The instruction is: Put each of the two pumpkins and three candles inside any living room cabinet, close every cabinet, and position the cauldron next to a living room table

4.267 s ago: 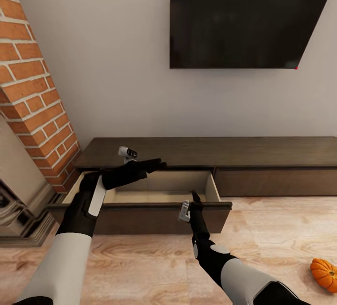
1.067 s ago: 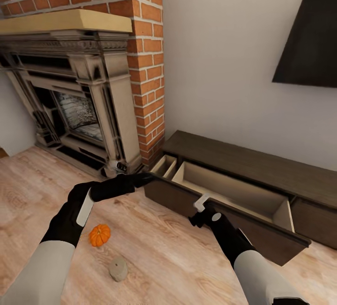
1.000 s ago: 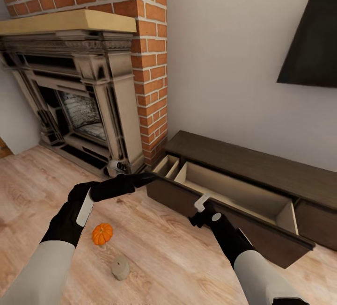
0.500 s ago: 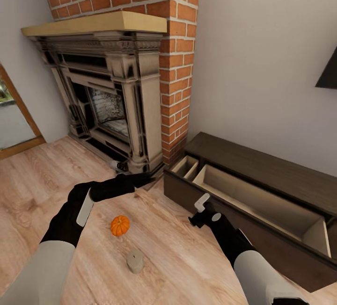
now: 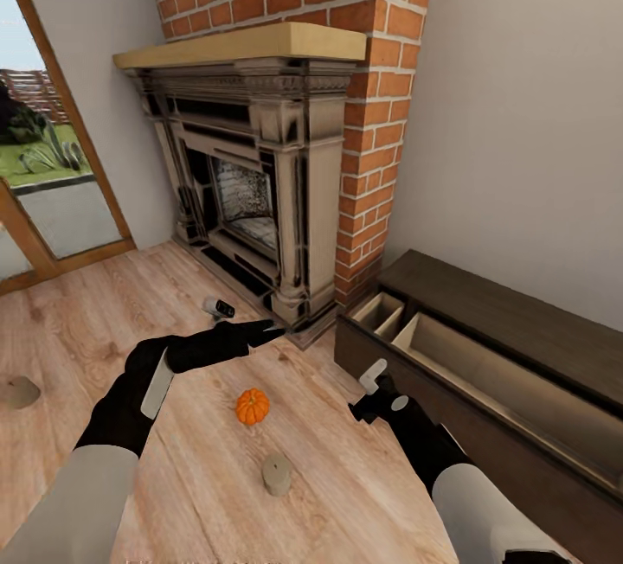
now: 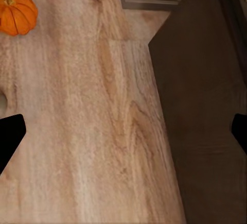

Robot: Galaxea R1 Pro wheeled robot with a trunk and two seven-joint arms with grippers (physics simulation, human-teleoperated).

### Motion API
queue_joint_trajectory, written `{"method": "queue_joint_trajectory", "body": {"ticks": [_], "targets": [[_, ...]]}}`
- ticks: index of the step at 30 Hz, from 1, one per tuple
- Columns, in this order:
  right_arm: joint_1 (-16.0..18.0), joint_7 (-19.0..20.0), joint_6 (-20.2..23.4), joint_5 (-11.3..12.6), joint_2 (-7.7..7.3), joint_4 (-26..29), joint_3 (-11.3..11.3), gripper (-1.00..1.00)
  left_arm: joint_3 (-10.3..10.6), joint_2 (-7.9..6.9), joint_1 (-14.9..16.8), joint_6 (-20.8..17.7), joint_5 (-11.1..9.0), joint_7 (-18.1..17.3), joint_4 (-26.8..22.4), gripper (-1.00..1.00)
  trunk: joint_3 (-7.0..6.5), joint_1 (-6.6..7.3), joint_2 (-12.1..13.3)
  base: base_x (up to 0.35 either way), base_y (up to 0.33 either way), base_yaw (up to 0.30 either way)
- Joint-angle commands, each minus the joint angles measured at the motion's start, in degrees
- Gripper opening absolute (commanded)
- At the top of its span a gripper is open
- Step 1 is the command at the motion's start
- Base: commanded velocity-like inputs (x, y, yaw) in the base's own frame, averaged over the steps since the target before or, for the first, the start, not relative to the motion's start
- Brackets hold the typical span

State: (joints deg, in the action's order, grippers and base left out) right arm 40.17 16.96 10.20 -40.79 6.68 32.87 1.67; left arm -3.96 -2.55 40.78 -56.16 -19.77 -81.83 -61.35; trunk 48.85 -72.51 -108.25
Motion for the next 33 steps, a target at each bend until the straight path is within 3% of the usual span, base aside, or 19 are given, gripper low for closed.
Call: {"method": "queue_joint_trajectory", "body": {"ticks": [1,33], "targets": [[0.0,0.0,0.0,0.0,0.0,0.0,0.0,1.0,0.0,0.0,0.0,0.0,0.0,0.0,0.0,1.0,0.0,0.0,0.0,0.0,0.0,0.293],[-0.01,-0.1,-0.09,0.09,0.09,-0.35,0.0,1.0,-0.01,-0.18,0.0,0.0,0.03,0.0,0.0,1.0,0.0,0.0,0.0,0.0,0.0,0.293]]}}
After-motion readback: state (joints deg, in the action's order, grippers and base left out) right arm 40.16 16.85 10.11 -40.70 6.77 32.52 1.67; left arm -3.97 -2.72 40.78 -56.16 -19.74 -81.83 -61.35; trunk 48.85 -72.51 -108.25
